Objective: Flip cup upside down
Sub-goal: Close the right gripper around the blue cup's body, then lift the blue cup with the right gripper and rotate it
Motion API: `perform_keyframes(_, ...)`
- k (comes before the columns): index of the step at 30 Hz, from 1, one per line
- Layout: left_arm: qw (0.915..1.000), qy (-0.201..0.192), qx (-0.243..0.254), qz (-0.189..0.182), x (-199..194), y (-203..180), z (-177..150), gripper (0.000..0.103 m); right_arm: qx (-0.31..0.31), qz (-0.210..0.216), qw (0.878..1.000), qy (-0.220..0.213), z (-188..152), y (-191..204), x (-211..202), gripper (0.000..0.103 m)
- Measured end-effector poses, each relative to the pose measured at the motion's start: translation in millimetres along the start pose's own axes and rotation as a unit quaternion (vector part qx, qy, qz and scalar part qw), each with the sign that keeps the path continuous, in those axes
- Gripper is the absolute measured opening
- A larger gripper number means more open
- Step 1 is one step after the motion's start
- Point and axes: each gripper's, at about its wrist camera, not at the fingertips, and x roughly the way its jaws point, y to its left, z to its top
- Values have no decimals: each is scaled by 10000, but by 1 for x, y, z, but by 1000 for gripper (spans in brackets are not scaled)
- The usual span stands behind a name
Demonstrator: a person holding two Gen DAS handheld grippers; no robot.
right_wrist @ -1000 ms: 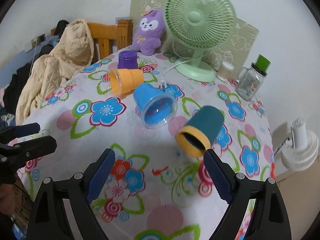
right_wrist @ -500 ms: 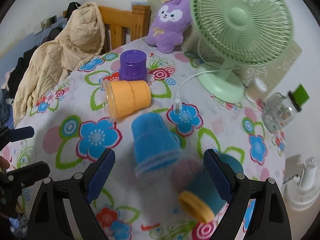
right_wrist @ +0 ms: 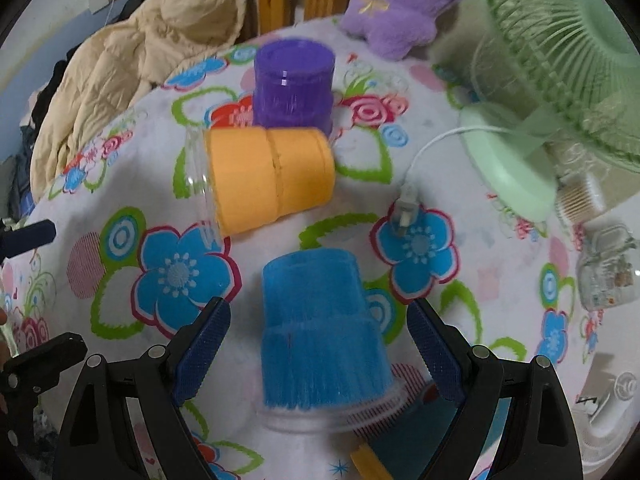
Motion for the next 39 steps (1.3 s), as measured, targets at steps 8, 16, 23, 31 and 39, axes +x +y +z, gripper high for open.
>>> perform_keyframes(8, 9996, -4, 251, 88, -1, -7, -4, 103, 169, 356, 9990, 231, -1, -13, 5, 63)
perform_keyframes(16, 9996, -105, 261, 32, -20, -10, -17, 103, 753, 837, 9935, -162, -25, -15, -26, 63)
perform_keyframes(23, 9995, -206, 224, -90, -49, -10, -40, 103, 1418, 1440, 9775, -600, -72, 3, -61, 63)
perform_keyframes(31, 9992, -268, 71, -274, -85, -2, -73, 103, 2046, 1755, 9588, -892, -130, 30, -80, 63)
perform_keyframes(39, 9991, -217, -40, -357, -103, 2, -102, 103, 2887, 2120, 9285, -982, -182, 53, -76, 63)
